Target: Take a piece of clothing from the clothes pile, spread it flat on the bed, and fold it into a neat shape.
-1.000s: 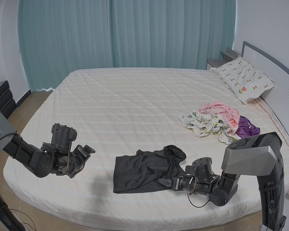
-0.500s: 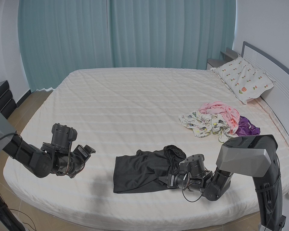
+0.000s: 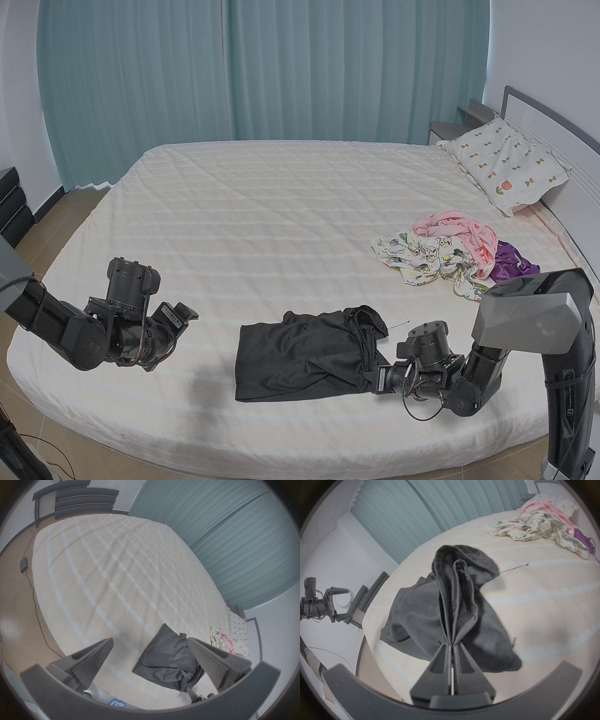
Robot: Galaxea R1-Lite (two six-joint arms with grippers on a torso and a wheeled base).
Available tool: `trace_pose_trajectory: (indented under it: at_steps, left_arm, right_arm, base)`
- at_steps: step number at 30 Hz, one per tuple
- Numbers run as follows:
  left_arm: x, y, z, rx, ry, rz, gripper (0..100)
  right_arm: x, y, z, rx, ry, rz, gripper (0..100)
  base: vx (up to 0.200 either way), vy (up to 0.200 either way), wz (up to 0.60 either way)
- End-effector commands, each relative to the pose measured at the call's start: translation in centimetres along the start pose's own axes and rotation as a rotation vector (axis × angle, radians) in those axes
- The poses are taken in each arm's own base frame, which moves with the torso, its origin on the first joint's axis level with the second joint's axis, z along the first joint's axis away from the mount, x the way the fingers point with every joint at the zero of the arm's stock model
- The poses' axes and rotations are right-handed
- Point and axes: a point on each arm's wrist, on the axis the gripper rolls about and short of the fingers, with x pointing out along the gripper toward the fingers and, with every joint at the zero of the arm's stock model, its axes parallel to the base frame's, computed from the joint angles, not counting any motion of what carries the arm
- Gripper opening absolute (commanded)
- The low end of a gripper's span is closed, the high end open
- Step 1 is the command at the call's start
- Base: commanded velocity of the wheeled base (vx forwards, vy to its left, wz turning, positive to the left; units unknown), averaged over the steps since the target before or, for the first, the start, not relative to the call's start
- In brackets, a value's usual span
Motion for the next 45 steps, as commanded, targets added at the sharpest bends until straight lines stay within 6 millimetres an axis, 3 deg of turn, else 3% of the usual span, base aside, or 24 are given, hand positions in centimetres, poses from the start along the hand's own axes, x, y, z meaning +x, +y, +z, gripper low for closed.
trace_pose_trajectory:
  at_steps: [1,19,20,26,32,37,40,45]
  left_arm:
    - [0.0,0.1,-0.1,-0.001,-0.001,0.004,100]
    - [0.1,0.6,-0.4,0.003,0.01,0.023,100]
    - [0.1,0.6,-0.4,0.003,0.01,0.023,100]
    - [0.1,0.6,-0.4,0.003,0.01,0.023,100]
    - [0.3,0.6,-0.4,0.005,0.01,0.027,100]
    - [0.3,0.4,-0.4,0.004,0.008,0.023,100]
    - [0.5,0.5,-0.5,0.005,0.011,0.026,100]
    - [0.8,0.5,-0.5,0.007,0.013,0.032,100]
  right_arm:
    - [-1.4,-0.9,0.8,0.002,-0.013,-0.008,0]
    - [-2.6,-2.7,0.9,-0.006,0.006,-0.039,0]
    - [-2.6,-2.8,0.9,-0.004,0.008,-0.042,100]
    - [-3.1,-2.7,1.3,0.0,-0.016,-0.043,100]
    - [-4.6,-2.7,4.8,0.02,-0.139,-0.02,100]
    - [-2.2,-3.0,6.2,0.049,-0.181,-0.009,100]
    - [1.0,-2.9,7.1,0.053,-0.202,0.01,100]
    - [3.5,-3.0,8.1,0.062,-0.164,0.002,100]
  base:
    - [0.0,0.0,0.0]
    - [0.0,0.0,0.0]
    - [0.0,0.0,0.0]
    - [0.0,0.0,0.0]
    - [0.0,0.0,0.0]
    - [0.0,0.0,0.0]
    - [0.0,0.0,0.0]
    - [0.0,0.0,0.0]
